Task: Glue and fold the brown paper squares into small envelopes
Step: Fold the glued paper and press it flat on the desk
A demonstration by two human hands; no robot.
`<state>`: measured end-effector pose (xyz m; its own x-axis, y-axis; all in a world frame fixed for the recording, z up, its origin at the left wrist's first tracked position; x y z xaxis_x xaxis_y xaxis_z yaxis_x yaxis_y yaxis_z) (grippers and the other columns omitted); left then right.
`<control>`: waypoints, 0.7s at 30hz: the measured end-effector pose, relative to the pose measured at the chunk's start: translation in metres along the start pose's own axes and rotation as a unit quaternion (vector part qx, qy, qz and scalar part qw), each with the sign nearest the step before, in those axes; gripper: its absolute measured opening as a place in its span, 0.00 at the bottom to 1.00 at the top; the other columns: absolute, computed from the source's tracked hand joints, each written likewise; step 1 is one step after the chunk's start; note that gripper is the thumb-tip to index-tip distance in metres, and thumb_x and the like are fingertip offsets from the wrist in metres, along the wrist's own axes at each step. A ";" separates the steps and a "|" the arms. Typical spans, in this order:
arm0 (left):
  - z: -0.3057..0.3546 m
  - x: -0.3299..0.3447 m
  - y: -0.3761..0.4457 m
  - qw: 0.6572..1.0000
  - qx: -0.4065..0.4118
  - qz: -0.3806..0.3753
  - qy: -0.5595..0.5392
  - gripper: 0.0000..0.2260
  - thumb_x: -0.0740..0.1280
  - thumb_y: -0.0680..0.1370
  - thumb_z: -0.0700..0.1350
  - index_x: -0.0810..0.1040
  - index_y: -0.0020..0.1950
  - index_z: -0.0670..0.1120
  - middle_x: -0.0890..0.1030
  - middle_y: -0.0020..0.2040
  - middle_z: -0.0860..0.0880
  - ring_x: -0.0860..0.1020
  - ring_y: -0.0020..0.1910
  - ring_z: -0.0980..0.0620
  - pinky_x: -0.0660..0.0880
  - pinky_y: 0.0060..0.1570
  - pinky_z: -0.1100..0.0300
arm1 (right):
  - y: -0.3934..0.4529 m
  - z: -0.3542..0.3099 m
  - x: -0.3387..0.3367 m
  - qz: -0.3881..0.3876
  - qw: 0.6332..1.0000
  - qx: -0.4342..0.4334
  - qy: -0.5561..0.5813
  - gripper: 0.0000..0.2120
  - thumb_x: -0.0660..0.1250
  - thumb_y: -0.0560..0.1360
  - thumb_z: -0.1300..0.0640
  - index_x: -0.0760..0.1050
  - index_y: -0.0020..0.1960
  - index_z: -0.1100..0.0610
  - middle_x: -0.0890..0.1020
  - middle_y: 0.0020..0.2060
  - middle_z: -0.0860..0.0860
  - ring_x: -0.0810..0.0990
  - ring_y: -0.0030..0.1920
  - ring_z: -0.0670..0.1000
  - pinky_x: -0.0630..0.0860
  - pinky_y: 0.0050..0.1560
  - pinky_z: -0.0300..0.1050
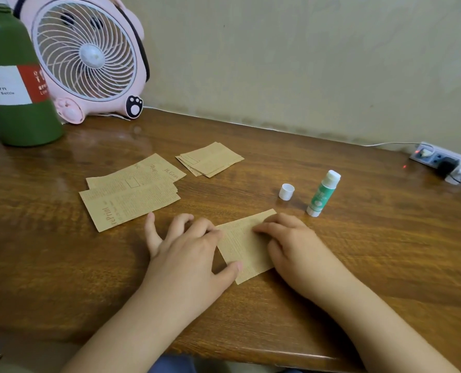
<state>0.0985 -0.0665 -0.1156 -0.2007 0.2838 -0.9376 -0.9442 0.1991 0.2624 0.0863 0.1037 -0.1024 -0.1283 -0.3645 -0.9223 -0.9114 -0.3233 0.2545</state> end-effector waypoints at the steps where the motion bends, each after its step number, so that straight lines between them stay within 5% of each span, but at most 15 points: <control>1: 0.001 -0.002 0.000 1.000 -0.004 -0.014 0.009 0.26 0.55 0.70 0.70 0.80 0.57 0.57 0.75 0.56 0.64 0.68 0.65 0.53 0.41 0.66 0.38 | 0.000 0.008 -0.005 0.012 1.000 0.018 -0.016 0.19 0.57 0.76 0.63 0.74 0.64 0.54 0.74 0.59 0.47 0.70 0.61 0.46 0.59 0.56 0.26; 5: -0.001 0.002 -0.001 0.999 -0.008 -0.041 0.005 0.32 0.55 0.71 0.72 0.66 0.71 0.60 0.62 0.66 0.67 0.50 0.72 0.57 0.30 0.66 0.39 | -0.001 -0.001 -0.003 0.015 0.999 0.000 -0.032 0.19 0.55 0.76 0.62 0.75 0.64 0.56 0.75 0.58 0.49 0.70 0.60 0.48 0.61 0.56 0.30; 9: -0.005 0.002 -0.004 0.998 -0.019 -0.053 -0.009 0.39 0.48 0.64 0.76 0.63 0.72 0.62 0.59 0.66 0.69 0.48 0.72 0.58 0.30 0.66 0.38 | -0.009 -0.033 0.012 -0.045 0.996 -0.076 0.017 0.22 0.54 0.72 0.59 0.75 0.63 0.57 0.76 0.55 0.49 0.71 0.57 0.46 0.61 0.58 0.30; 16: -0.006 0.003 -0.004 0.998 -0.010 -0.056 -0.014 0.38 0.50 0.66 0.76 0.63 0.72 0.60 0.59 0.66 0.68 0.48 0.72 0.59 0.30 0.67 0.39 | -0.016 0.020 -0.015 0.033 0.998 0.041 -0.042 0.16 0.58 0.76 0.61 0.77 0.61 0.53 0.76 0.56 0.46 0.72 0.59 0.47 0.63 0.57 0.30; 21: -0.004 0.002 -0.004 0.999 -0.006 -0.045 -0.026 0.41 0.46 0.61 0.77 0.64 0.71 0.62 0.59 0.63 0.69 0.51 0.70 0.61 0.32 0.68 0.39 | -0.021 -0.033 0.008 -0.046 0.996 -0.068 0.019 0.20 0.54 0.72 0.57 0.78 0.60 0.56 0.77 0.53 0.48 0.72 0.54 0.45 0.64 0.56 0.29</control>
<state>0.1003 -0.0708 -0.1195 -0.1016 0.3140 -0.9440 -0.9609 0.2147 0.1748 0.1175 0.0794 -0.1056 -0.0288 -0.3594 -0.9327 -0.8573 -0.4709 0.2079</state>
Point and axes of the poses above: each hand's wrist, its own y-axis towards the middle knuckle, its own x-axis out of the palm, z = x × y, the point moved 3 cm from there along y, towards the middle knuckle
